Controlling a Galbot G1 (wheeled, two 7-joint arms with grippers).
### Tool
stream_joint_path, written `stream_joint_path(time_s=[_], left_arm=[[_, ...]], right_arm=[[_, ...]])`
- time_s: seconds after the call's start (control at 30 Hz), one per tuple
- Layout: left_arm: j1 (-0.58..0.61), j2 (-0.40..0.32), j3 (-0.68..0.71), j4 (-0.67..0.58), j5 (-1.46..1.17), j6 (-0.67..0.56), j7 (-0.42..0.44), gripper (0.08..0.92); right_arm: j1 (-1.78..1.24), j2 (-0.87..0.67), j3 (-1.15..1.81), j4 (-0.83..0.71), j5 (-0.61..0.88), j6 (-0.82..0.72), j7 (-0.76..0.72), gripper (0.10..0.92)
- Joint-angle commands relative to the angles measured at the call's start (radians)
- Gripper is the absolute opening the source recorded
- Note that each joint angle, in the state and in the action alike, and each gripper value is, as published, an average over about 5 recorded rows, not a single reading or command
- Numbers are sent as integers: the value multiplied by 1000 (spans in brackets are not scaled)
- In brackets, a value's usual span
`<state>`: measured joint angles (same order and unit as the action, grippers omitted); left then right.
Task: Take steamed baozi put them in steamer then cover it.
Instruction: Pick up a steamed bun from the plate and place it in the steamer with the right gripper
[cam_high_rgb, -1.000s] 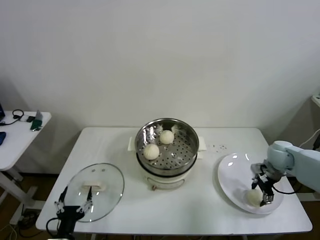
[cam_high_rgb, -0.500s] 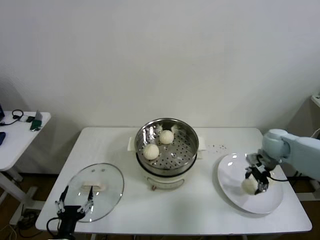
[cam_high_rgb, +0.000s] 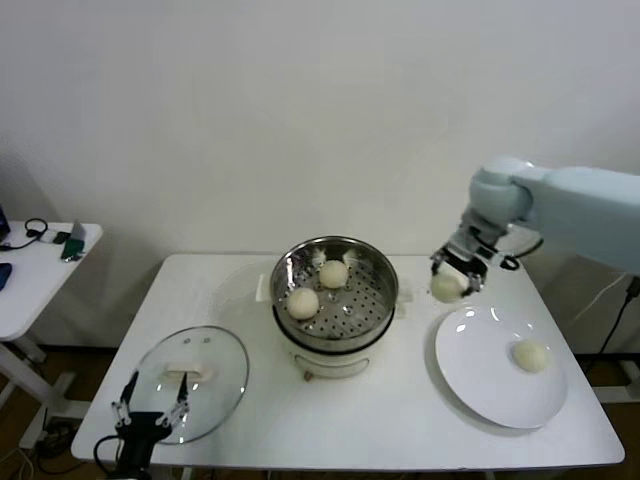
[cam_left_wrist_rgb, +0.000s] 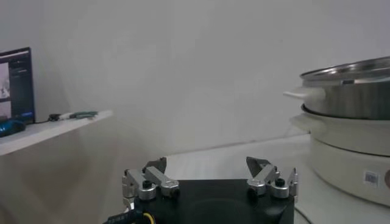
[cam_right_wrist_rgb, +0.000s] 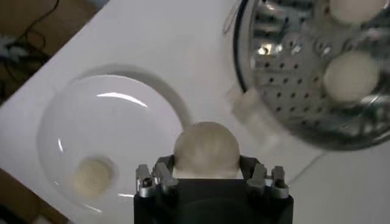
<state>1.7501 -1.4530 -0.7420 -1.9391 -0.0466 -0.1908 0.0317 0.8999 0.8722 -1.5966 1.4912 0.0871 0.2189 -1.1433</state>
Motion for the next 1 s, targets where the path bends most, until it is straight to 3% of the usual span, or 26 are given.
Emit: stream_joint_path(time_s=[0.03, 0.37, 1.0], left_arm=[[5, 0, 4, 4, 0, 8, -5, 823], [22, 21, -3, 2, 2, 9, -10, 823], [-3, 11, 13, 38, -15, 9, -10, 823]], right_arm=[[81, 238, 48, 36, -62, 170, 1, 698], [-132, 422, 100, -69, -190, 195, 4, 704], [-238, 488, 24, -104, -194, 210, 15, 712]])
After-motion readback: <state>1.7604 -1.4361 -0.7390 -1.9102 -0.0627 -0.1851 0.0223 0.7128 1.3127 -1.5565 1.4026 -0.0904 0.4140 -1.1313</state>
